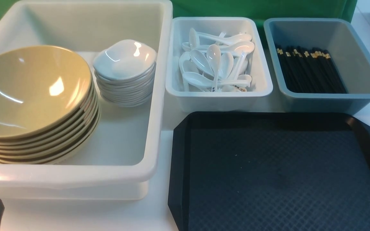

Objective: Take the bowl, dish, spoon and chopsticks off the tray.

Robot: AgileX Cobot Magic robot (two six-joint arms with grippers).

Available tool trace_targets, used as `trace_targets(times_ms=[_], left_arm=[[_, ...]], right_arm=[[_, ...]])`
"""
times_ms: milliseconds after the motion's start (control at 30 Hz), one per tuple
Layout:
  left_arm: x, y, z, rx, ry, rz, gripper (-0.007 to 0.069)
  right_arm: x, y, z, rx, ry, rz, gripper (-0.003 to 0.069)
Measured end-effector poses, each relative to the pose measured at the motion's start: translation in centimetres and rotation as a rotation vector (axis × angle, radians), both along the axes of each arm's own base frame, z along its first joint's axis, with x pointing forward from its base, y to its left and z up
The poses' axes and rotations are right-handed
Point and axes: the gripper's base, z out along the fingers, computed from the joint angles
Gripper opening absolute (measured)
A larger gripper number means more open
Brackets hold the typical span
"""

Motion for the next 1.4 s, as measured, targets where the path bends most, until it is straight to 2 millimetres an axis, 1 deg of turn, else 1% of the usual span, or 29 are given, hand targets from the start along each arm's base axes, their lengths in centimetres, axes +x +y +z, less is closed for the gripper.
trace_targets(times_ms=[1400], left_arm=[[-0.02,-0.03,0.01,-0.013,-0.003,-0.001,-0.0011]], right_arm=[[0.00,0.00,0.00,0.001,0.000,0.000,0.0100]])
